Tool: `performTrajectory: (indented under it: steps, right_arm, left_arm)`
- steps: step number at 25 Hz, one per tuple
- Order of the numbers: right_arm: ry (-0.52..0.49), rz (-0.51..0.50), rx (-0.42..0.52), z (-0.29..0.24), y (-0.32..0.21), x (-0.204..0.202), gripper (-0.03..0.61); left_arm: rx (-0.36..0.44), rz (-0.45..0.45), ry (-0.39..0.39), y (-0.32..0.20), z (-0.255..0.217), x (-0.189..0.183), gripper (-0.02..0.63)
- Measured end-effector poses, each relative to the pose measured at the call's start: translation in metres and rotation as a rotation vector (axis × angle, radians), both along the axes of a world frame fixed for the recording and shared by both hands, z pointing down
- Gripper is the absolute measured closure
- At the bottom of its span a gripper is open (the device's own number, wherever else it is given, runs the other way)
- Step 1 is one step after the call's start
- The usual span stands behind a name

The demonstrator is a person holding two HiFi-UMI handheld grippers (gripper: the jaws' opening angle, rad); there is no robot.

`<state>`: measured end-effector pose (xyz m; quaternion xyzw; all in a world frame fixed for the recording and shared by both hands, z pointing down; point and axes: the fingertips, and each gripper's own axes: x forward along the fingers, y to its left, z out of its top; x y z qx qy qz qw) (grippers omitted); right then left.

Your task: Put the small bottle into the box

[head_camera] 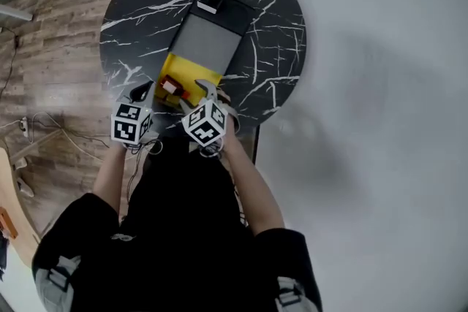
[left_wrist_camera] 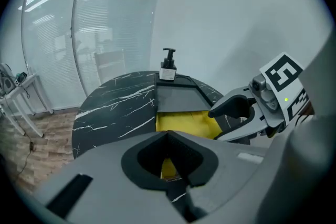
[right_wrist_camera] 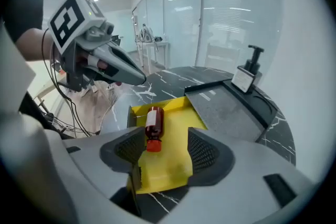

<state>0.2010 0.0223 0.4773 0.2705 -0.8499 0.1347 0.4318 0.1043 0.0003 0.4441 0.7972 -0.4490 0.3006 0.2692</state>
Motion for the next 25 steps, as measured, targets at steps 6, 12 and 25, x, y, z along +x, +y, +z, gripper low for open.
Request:
performTrajectory:
  steps: [6,12,25]
  right_arm:
    - [-0.175,0.157,0.1,-0.055,0.016,0.04,0.563]
    - [-0.283,0.228,0.229,-0.106,0.033,0.069,0.581]
    - [-0.488,0.428,0.717,-0.296,0.062,0.13,0.583]
  left_arm:
    - [0.091,0.033,0.004,0.027,-0.039,0.048,0.615]
    - [0.173,-0.006,0.029,0.058,-0.081,0.079,0.615]
    - [0.555,-0.057,0.118,0.091,-0.238,0.124,0.615]
